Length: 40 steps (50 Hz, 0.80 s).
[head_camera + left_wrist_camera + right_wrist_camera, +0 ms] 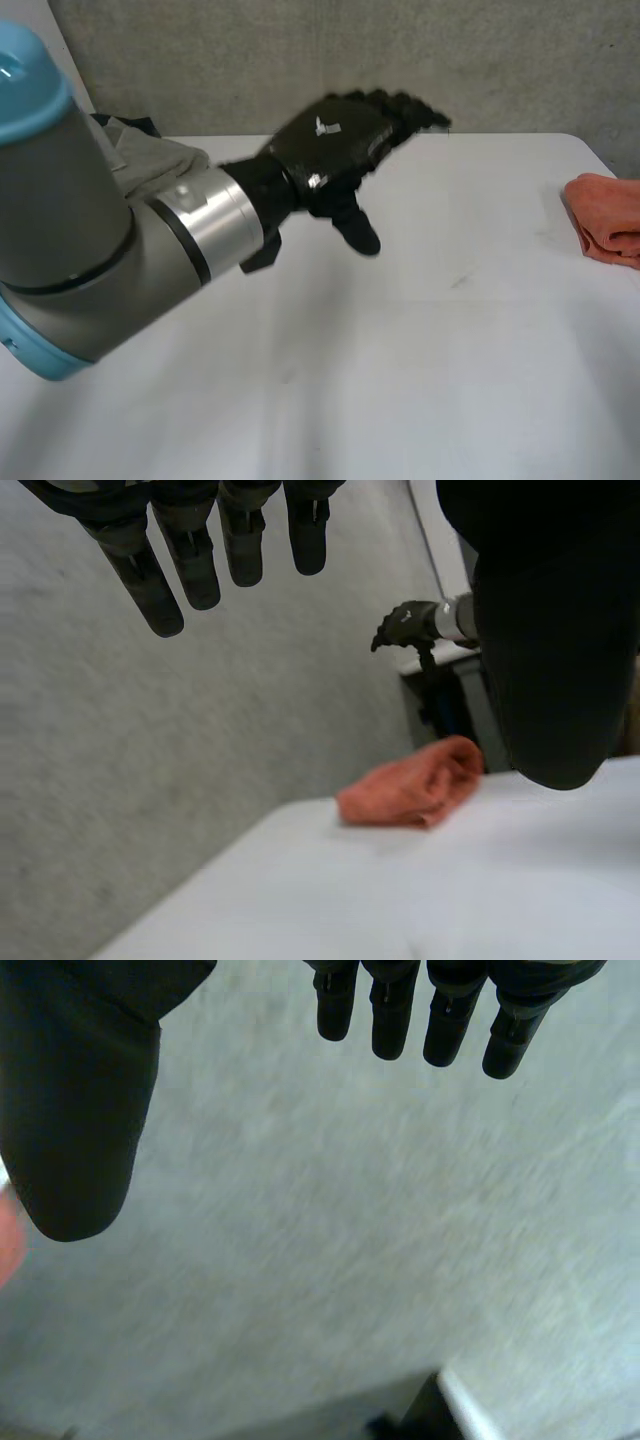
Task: Fold the laundry.
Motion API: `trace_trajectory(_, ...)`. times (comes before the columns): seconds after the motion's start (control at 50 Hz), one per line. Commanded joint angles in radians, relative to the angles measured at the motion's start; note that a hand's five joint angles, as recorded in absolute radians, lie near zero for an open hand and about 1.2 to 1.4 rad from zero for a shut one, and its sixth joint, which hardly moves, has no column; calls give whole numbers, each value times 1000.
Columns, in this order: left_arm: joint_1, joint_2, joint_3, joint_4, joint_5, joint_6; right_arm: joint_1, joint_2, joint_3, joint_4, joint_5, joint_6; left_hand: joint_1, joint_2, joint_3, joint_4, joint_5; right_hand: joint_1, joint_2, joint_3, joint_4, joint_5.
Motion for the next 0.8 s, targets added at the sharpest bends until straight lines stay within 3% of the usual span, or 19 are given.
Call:
trace_trajectory(0.02,86,101,86,88,-186,-61,229,-238,257,-249,-134,62,27,14,8,18,1,-49,-37,-36,-36,-43)
trace_trajectory(0.1,239,144,115,136,-271,-52,341,-396,499,-343,-244,69,65,52,46,56,39,-49,-37,-36,-36,-43)
trace_trajectory(0.14,361,141,124,139,-280,-34,398,-452,593,-369,-292,71,74,61,55,65,47,-49,-37,-36,-36,-43)
trace_trajectory(0.24,555,43,140,146,-288,66,560,-545,845,-391,-377,62,77,64,58,68,50,-49,-37,-36,-36,-43)
trace_trajectory(0.32,623,-131,179,148,-291,216,664,-588,1050,-368,-378,66,74,61,55,65,48,-49,-37,-36,-36,-43)
trace_trajectory(0.42,669,-380,248,195,-279,357,705,-595,1192,-320,-355,69,62,50,44,53,36,-49,-37,-36,-36,-43)
trace_trajectory(0.64,710,-729,413,422,-272,388,705,-641,1430,-300,-366,105,74,61,55,64,47,-49,-37,-36,-36,-43)
trace_trajectory(0.72,725,-815,495,426,-274,390,691,-670,1494,-314,-367,105,305,292,286,296,279,-49,-37,-36,-36,-43)
trace_trajectory(0.76,727,-841,523,426,-280,390,691,-676,1507,-317,-367,105,897,884,878,887,870,-49,-37,-36,-36,-43)
trace_trajectory(0.78,726,-843,526,427,-286,390,689,-680,1511,-320,-367,105,1117,1104,1098,1108,1090,-49,-37,-36,-36,-43)
trace_trajectory(0.8,721,-843,525,432,-291,390,691,-693,1519,-328,-366,105,1203,1190,1184,1194,1177,-49,-37,-36,-36,-43)
